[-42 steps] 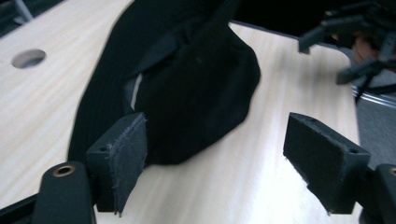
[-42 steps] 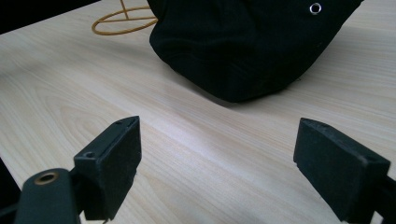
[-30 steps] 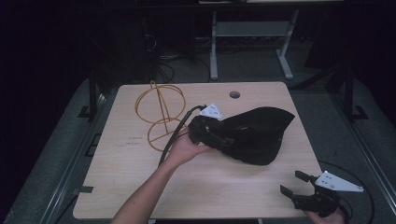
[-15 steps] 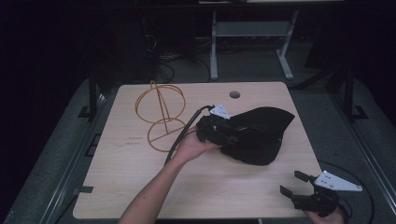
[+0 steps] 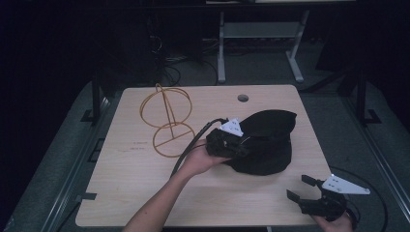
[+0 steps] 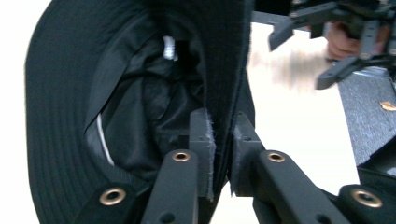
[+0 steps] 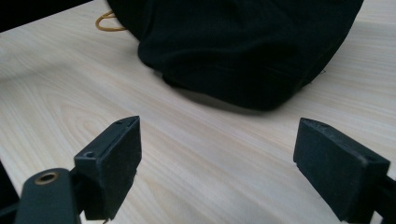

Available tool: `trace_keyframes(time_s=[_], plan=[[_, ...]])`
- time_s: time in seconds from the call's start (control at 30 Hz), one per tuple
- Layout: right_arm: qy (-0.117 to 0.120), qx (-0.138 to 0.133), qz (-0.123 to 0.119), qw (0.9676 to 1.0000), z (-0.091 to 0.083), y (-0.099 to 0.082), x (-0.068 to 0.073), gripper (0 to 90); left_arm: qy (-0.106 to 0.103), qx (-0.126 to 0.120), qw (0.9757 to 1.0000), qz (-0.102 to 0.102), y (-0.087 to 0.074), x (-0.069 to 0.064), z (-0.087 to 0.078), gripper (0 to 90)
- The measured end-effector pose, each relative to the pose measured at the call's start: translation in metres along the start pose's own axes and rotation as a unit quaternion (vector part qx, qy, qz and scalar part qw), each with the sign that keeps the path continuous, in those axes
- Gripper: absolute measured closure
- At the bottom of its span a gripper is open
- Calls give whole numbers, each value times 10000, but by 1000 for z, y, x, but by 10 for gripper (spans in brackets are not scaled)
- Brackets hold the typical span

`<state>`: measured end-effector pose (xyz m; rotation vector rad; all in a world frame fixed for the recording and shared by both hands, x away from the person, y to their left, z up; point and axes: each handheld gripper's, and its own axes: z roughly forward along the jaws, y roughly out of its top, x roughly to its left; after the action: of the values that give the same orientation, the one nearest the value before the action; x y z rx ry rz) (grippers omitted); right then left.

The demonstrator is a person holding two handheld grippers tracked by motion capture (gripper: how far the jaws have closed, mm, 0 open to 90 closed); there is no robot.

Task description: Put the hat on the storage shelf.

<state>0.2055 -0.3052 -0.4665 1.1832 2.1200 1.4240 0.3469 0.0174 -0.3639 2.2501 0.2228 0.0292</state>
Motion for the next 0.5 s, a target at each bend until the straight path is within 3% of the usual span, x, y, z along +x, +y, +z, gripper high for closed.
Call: trace_keyframes(time_s=[0.27, 0.4, 0.5], plan=[[59, -150, -27, 9999, 14, 13, -1, 147, -179, -277, 9993, 167, 3, -15, -12, 858], [146, -265, -14, 9995, 21, 18, 0, 147, -261, -497, 9983, 147, 5, -19, -17, 859], [215, -231, 87, 9995, 28, 18, -1, 145, -285, -502, 9982, 162, 6, -21, -18, 859]])
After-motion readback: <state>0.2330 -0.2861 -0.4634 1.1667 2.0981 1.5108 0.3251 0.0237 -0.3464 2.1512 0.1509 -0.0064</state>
